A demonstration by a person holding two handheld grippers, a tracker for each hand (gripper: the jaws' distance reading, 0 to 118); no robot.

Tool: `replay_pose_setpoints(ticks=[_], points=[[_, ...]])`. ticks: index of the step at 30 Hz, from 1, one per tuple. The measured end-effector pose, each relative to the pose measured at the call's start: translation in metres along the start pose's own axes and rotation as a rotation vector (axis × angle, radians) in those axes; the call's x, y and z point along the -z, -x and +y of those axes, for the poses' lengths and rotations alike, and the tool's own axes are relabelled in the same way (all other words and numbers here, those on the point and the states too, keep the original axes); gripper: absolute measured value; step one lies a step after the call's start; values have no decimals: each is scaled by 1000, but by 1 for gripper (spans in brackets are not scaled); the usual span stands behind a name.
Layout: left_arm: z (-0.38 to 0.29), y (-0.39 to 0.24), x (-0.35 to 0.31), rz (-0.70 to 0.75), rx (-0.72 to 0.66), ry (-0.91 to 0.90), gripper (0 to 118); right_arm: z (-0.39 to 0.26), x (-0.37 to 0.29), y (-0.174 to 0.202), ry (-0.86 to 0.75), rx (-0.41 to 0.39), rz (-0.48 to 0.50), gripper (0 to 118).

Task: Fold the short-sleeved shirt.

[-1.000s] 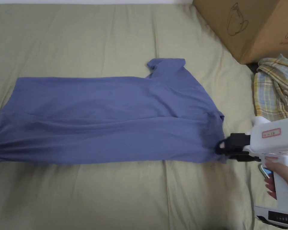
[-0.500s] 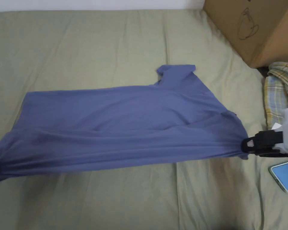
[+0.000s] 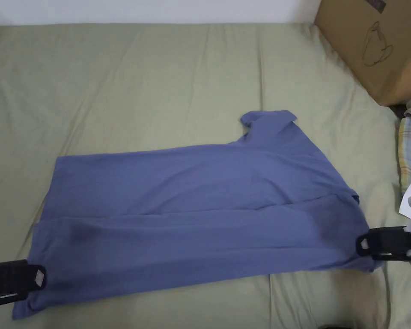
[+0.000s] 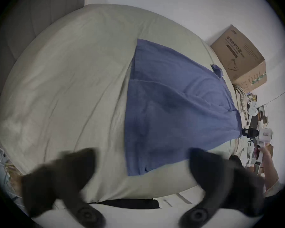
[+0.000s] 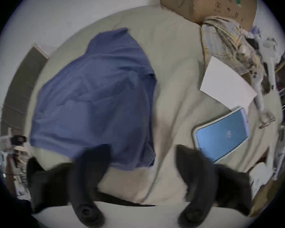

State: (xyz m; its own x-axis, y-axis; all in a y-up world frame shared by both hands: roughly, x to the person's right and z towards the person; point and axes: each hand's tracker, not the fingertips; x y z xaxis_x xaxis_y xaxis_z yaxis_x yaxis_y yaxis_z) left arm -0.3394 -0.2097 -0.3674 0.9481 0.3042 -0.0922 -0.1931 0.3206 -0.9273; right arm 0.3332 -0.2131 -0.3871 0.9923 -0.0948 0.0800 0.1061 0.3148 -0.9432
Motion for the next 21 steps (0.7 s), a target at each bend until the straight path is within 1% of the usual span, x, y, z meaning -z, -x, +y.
replay_pose_setpoints(ticks=[2, 3, 6, 8, 10, 11, 12, 13, 14, 15, 16, 17, 19, 21], points=[[2, 2, -7, -15, -24, -56, 118, -2, -2, 6, 29, -2, -41, 101], [4, 1, -10, -20, -44, -73, 118, 0, -2, 8, 55, -16, -46, 101], [9, 1, -15, -11, -83, -140, 118, 1, -13, 18, -53, -17, -27, 101], [13, -3, -20, -31, -62, -215, 118, 6, -24, 25, -128, 12, 11, 101], [21, -15, -23, 12, -19, -227, 118, 13, -31, 34, -175, 34, 48, 103], [25, -23, -26, 39, 16, -237, 118, 18, -34, 39, -167, 44, 49, 104], [29, -27, -28, 28, 45, -238, 113, 23, -37, 44, -167, 47, 72, 100], [33, -32, -30, -22, 85, -246, 95, 29, -39, 50, -172, 51, 122, 86], [39, -38, -31, -17, 112, -262, 44, 34, -41, 56, -200, 43, 139, 39], [44, -47, -29, 16, 136, -276, 0, 39, -40, 63, -211, 40, 130, 0], [48, -55, -27, 79, 160, -273, 0, 47, -39, 69, -249, 30, 117, 0], [56, -60, -23, 96, 180, -279, 0, 54, -37, 74, -257, 31, 133, 0], [75, -64, -12, 50, 170, -258, 0, 70, -30, 82, -272, 11, 149, 0], [101, -64, 3, 93, 150, -240, 0, 87, -25, 90, -281, -6, 145, 0]])
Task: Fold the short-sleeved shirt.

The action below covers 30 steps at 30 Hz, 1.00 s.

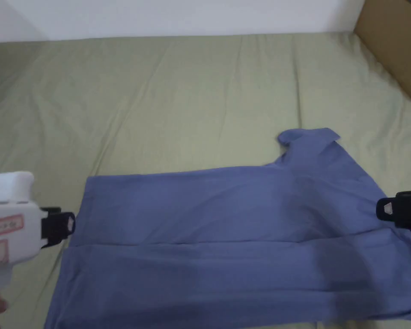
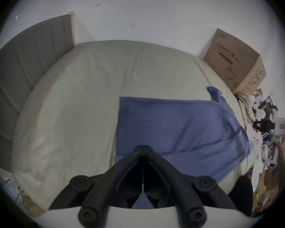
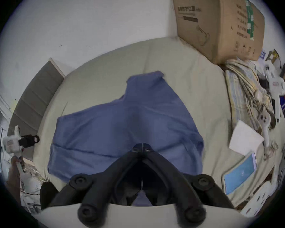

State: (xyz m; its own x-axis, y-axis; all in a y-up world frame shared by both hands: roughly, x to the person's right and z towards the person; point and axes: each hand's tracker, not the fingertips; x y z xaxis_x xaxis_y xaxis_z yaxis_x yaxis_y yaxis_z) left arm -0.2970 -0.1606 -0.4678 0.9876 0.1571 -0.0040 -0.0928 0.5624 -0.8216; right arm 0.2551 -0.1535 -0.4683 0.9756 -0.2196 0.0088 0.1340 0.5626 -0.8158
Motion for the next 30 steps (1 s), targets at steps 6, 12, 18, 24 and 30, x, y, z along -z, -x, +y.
replay_pose_setpoints(ticks=[6, 12, 18, 24, 30], points=[[85, 28, 91, 50, -34, 65, 53, 30, 32, 4, 16, -24, 28, 0], [115, 44, 157, 132, 2, 120, 116, 34, 56, 4, 71, -47, 28, 0], [102, 35, 189, 80, 99, 286, 92, 29, 78, -4, 122, -52, 11, 0], [112, 22, 134, -11, 73, 35, 0, 43, 85, -12, 91, -14, 55, 0], [116, 24, 101, -40, 84, -3, 0, 106, 115, -26, 18, -41, 15, 18]])
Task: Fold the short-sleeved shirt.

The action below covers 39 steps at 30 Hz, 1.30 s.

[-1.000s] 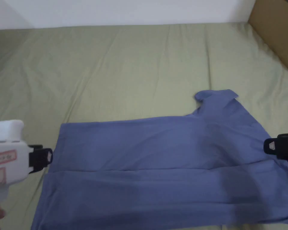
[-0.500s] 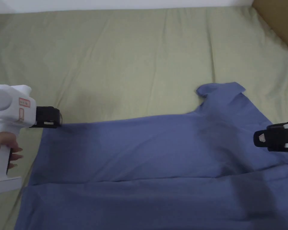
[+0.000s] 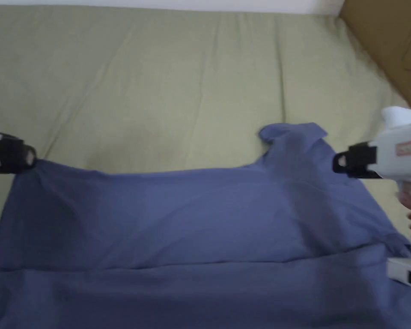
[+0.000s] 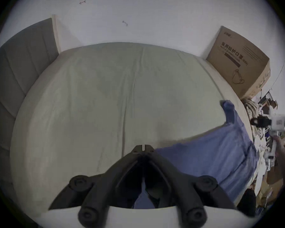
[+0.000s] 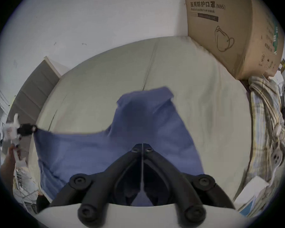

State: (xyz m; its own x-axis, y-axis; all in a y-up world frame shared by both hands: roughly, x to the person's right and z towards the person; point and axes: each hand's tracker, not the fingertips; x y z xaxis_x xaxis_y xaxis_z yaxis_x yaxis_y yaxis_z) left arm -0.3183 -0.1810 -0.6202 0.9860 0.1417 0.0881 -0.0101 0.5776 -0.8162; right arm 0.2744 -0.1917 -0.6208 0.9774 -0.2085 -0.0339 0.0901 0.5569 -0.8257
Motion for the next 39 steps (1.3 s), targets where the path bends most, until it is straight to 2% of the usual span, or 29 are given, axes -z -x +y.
replay_pose_setpoints(ticks=[1, 2, 3, 4, 6, 9, 13, 15, 16, 17, 18, 21, 25, 29, 34, 39], points=[[-1, 2, -2, -10, -7, 1, 0, 14, 8, -5, -1, 14, -2, 49], [-3, 3, -3, -40, -36, 14, 0, 26, 19, -9, 7, 36, -17, 99], [-4, 4, -3, -40, -41, 14, 0, 35, 29, -13, 33, 45, -39, 118], [-8, 3, -4, -39, -44, 14, 0, 42, 42, -16, 69, 49, -93, 116], [-12, 4, -4, -25, -41, 3, 0, 53, 54, -19, 40, 8, -154, 114], [-14, 6, -2, -27, -57, 9, 0, 66, 85, -25, 120, -14, -206, 112], [-18, 7, 4, -18, -56, 33, 0, 63, 112, -26, 245, -43, -246, 102], [-21, 7, 8, -9, -49, 46, 0, 57, 109, -20, 240, -61, -248, 54], [-22, 7, 10, -3, -47, 49, 0, 56, 99, -18, 189, -95, -228, 43], [-22, 8, 9, -4, -48, 50, 0, 57, 91, -17, 179, -94, -173, 3], [-22, 8, 8, -6, -53, 47, 0, 54, 83, -17, 170, -82, -133, 0], [-21, 12, -1, -26, -81, 39, 0, 55, 47, -18, 102, -73, -148, 0], [-22, 11, -32, -35, -97, 4, 0, 49, -18, -29, 23, 23, -49, 0], [-33, 13, -75, -66, -103, -39, 0, 18, -95, -27, -62, 7, -47, 0], [-69, 15, -121, -114, -101, -59, 0, -44, -159, -37, -66, 47, 10, 0], [-129, 13, -130, -141, -83, 0, 0, -122, -165, -48, 15, 55, 18, 1]])
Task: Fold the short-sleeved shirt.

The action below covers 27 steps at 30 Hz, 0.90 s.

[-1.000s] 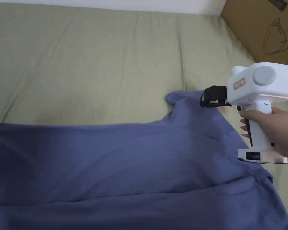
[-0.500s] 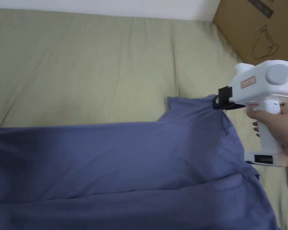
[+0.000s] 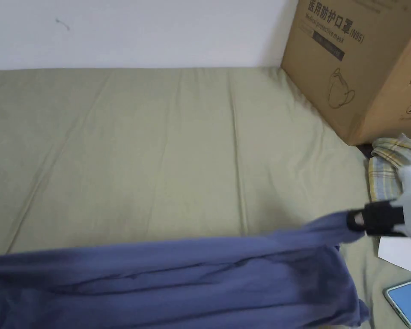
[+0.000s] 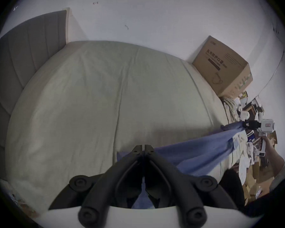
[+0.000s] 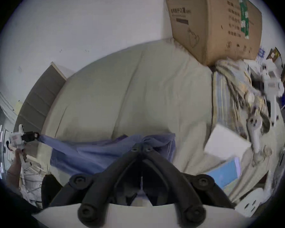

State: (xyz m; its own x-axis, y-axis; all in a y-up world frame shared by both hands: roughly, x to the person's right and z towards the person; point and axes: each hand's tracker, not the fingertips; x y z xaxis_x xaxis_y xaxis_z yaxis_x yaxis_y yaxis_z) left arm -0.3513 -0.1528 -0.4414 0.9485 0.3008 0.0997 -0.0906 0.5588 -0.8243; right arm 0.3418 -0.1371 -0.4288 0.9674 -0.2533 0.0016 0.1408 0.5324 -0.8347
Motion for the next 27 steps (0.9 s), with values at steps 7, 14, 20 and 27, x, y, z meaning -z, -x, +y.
replay_pose_setpoints(ticks=[7, 14, 20, 27], points=[[-79, 5, 29, 12, -56, 122, 0, -76, 50, -18, 161, 38, -71, 2], [-80, -9, 6, 47, -88, 36, 118, -66, 24, 13, -10, 22, -213, 118], [-55, -70, -30, 167, 16, -213, 118, -43, -15, 97, -257, -112, -242, 115], [-45, -123, -15, 242, 113, -236, 0, -49, 14, 179, -252, -172, -175, 14]])
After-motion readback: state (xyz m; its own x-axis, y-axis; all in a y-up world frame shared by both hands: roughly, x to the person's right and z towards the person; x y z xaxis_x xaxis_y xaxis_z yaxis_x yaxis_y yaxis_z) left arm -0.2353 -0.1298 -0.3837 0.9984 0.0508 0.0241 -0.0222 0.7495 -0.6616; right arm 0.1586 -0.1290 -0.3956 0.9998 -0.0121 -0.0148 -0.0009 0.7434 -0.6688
